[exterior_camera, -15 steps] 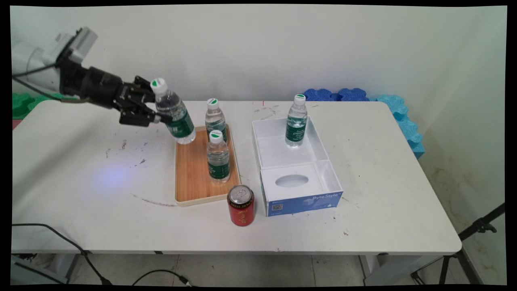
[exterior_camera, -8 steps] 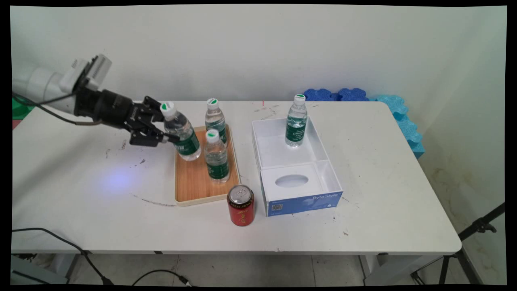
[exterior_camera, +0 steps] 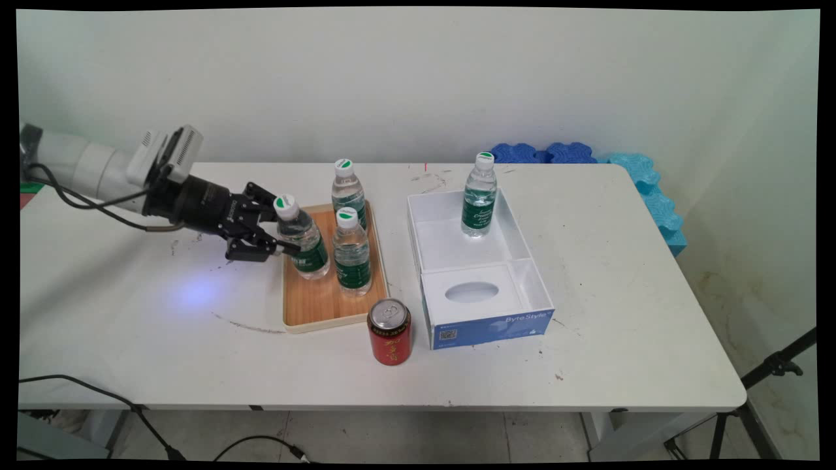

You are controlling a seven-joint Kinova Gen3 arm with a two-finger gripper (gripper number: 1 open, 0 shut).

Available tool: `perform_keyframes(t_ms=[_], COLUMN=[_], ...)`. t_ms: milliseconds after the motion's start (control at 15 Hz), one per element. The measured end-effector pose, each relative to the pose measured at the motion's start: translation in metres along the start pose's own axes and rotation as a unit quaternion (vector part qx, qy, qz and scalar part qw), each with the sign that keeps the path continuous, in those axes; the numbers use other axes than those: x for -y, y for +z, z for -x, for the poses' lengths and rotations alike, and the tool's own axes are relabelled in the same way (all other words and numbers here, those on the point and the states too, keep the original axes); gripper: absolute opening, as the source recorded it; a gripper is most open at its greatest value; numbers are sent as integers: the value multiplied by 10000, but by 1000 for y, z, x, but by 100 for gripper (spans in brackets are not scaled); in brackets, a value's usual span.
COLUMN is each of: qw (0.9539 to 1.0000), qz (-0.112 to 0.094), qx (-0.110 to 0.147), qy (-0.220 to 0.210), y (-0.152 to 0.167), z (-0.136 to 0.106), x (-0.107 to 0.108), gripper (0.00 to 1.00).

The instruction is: Place the picked object on the tray

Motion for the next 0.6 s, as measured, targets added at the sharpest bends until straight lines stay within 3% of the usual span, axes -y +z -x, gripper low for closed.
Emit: perform_keyframes(t_ms=[600], qw=[9997], qz=[-54], qx=[-9], qy=[-237], y=[23], z=[18], x=[-11], gripper=[0])
